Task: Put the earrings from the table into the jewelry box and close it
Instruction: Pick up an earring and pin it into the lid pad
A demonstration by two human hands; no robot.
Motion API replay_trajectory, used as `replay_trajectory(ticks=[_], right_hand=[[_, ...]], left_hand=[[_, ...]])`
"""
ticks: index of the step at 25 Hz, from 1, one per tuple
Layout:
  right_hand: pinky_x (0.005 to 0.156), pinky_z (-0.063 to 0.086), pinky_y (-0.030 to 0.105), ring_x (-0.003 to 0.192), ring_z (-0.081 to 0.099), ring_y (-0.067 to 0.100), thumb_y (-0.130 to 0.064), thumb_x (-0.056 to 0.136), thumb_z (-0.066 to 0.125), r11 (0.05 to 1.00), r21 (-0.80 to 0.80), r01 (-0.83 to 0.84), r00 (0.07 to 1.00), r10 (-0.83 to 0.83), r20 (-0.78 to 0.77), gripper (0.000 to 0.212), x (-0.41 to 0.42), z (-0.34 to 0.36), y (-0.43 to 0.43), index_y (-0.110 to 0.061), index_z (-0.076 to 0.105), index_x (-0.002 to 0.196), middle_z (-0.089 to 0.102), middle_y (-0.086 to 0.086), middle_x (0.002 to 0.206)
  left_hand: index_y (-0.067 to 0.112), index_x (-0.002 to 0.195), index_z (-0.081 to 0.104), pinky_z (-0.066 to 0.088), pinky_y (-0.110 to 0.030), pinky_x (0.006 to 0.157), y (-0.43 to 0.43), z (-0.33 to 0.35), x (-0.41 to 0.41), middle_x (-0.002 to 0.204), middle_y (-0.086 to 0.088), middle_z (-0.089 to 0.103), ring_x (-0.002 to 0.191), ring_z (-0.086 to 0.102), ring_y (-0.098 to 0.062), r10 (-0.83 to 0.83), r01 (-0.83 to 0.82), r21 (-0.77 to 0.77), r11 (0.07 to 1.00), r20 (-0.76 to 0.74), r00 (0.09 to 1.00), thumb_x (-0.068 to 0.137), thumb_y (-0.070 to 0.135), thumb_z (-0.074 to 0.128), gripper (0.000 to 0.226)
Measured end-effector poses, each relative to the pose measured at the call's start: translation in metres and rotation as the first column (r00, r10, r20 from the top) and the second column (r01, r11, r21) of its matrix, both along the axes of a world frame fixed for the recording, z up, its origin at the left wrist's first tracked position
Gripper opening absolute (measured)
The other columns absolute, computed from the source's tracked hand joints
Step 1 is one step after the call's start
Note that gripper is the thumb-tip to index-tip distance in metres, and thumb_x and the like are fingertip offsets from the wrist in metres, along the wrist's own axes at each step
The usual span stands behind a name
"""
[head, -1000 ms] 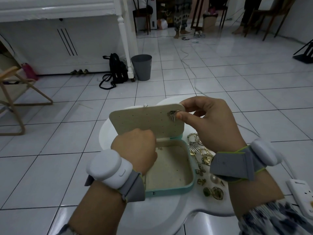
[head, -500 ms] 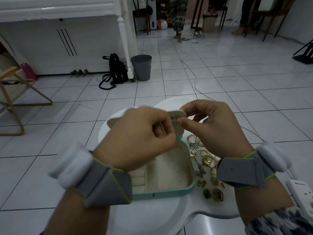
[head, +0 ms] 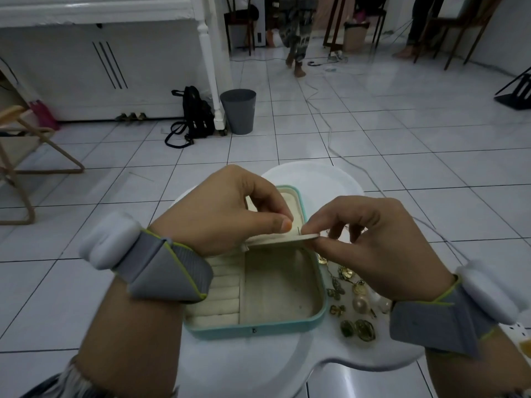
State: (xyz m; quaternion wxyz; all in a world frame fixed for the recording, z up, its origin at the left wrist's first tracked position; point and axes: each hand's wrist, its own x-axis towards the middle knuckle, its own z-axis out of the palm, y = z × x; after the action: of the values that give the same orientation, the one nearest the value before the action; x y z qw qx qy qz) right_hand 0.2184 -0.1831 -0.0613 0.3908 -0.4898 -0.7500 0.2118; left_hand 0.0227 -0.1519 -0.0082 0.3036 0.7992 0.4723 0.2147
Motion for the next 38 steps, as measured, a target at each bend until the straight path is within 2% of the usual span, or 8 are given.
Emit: replay_trajectory(ticks=[2,6,9,16,24,33,38], right_hand=[[0.054,0.038,0.008,0.065,0.060,0.014,-0.032,0.071,0.071,1.000,0.014,-0.005,1.000,0.005,-0.008,0.005,0.000,-0.001,-0.001,-0.031,0.074,0.075,0.071,-0.011,0.075],[0.054,0.036,0.006,0.064,0.059,0.013,-0.030,0.072,0.073,1.000,0.029,-0.010,1.000,0.011,-0.013,0.004,0.000,-0.003,0.000,-0.032,0.074,0.076,0.069,-0.013,0.073],[0.054,0.036,0.007,0.064,0.059,0.013,-0.030,0.072,0.072,0.999,0.032,-0.006,1.000,0.006,-0.021,0.004,0.000,-0.004,0.001,-0.032,0.074,0.076,0.069,-0.013,0.073],[0.054,0.036,0.007,0.064,0.059,0.013,-0.035,0.073,0.072,1.000,0.030,-0.006,1.000,0.007,-0.028,0.004,0.000,-0.004,0.000,-0.033,0.074,0.076,0.070,-0.013,0.073],[0.054,0.036,0.007,0.063,0.058,0.014,-0.043,0.071,0.068,0.999,0.042,0.000,0.999,0.002,-0.034,0.010,0.001,-0.006,0.002,-0.035,0.072,0.075,0.070,-0.012,0.073],[0.054,0.036,0.006,0.065,0.058,0.015,-0.033,0.073,0.071,0.999,0.034,-0.004,1.000,0.005,-0.016,0.004,-0.001,-0.005,0.001,-0.034,0.073,0.076,0.070,-0.013,0.074],[0.054,0.035,0.006,0.063,0.057,0.013,-0.027,0.074,0.073,1.000,0.022,-0.008,1.000,0.009,-0.026,0.006,0.000,-0.005,0.001,-0.032,0.073,0.076,0.070,-0.012,0.075]], left_hand=[[0.022,0.075,0.076,0.033,-0.003,0.044,0.003,-0.003,0.001,0.065,0.004,0.067,0.046,0.050,0.006,-0.033,0.033,-0.049,0.998,0.004,0.999,0.074,0.018,0.075,0.004],[0.025,0.075,0.075,0.033,-0.005,0.044,0.007,-0.007,0.002,0.054,0.014,0.061,0.045,0.047,0.001,-0.065,0.069,-0.101,0.993,0.040,0.997,0.075,0.021,0.075,0.005],[0.022,0.077,0.075,0.030,-0.005,0.042,0.009,-0.007,0.002,0.046,0.020,0.055,0.042,0.043,-0.003,-0.083,0.087,-0.105,0.991,0.049,0.995,0.076,0.019,0.073,0.004],[0.025,0.077,0.075,0.028,-0.007,0.041,0.010,-0.007,0.001,0.043,0.021,0.051,0.044,0.035,-0.007,-0.090,0.095,-0.107,0.990,0.053,0.995,0.077,0.021,0.073,0.005],[0.027,0.073,0.074,0.028,-0.007,0.042,0.011,-0.009,-0.001,0.050,0.017,0.055,0.045,0.034,-0.006,-0.075,0.084,-0.103,0.991,0.086,0.993,0.071,0.026,0.076,0.003],[0.027,0.076,0.074,0.029,-0.006,0.042,0.014,-0.010,-0.001,0.060,0.011,0.059,0.041,0.036,-0.004,-0.105,0.107,-0.078,0.991,0.032,0.994,0.074,0.024,0.075,0.003],[0.027,0.077,0.073,0.031,-0.007,0.044,0.013,-0.005,0.000,0.065,0.007,0.061,0.042,0.041,-0.003,-0.150,0.150,-0.008,0.989,-0.040,0.988,0.076,0.021,0.073,0.007]])
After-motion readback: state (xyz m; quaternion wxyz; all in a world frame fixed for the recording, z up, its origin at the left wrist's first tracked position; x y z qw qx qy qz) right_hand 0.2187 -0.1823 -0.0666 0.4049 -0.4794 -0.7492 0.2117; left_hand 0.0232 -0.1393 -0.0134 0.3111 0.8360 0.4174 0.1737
